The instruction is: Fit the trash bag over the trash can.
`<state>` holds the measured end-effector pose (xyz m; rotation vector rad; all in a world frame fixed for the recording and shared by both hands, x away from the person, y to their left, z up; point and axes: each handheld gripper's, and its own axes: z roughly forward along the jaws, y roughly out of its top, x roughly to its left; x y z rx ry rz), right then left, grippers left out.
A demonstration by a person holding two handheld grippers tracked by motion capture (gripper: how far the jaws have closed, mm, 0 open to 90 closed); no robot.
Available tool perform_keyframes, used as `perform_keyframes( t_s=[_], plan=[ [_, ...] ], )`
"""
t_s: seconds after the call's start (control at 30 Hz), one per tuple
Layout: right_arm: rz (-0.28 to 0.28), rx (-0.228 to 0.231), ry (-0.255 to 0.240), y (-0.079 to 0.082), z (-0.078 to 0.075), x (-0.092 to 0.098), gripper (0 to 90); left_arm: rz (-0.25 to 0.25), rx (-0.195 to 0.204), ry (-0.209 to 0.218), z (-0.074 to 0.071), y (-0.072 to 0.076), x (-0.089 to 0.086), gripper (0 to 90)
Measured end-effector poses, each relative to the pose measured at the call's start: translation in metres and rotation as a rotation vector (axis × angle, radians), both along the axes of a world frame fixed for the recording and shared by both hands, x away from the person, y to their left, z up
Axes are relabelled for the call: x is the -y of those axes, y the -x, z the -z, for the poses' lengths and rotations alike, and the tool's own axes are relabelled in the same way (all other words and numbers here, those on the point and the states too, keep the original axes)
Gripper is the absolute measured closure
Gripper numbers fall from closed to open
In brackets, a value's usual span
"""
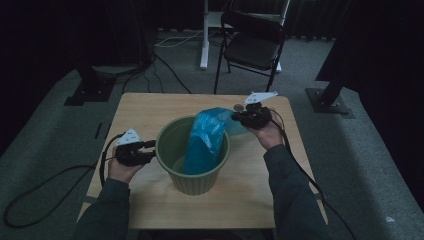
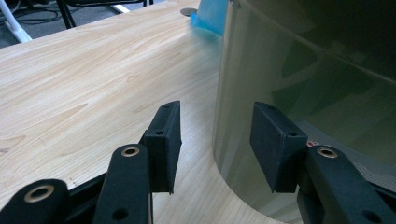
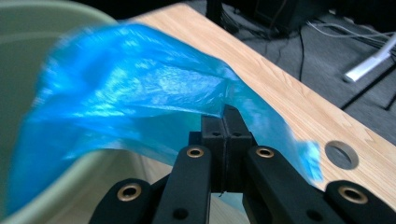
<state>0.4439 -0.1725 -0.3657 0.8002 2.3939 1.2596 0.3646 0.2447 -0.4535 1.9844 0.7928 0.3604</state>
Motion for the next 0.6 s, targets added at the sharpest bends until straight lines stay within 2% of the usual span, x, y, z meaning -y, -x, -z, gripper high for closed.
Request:
perform_keyframes(
  t_s=[0.1, 0.23, 0.37, 0.6],
  plan=[
    [-0.015, -0.003, -0.034, 0.006, -0.007, 0.003, 90.0, 0.007, 0.001, -0.007, 0.0, 0.0, 0.002, 53.4],
    [-0.047, 0.002, -0.053, 0.018, -0.015, 0.003, 90.0, 0.009, -0.001, -0.013, 0.001, -0.001, 0.005, 53.7],
    [-0.07, 0.003, -0.057, 0.025, -0.021, 0.002, 90.0, 0.01, 0.0, -0.018, 0.0, -0.001, 0.007, 53.7],
    [-0.146, 0.001, -0.07, 0.035, -0.03, -0.012, 90.0, 0.017, 0.011, -0.028, -0.003, -0.007, 0.019, 53.7]
  ],
)
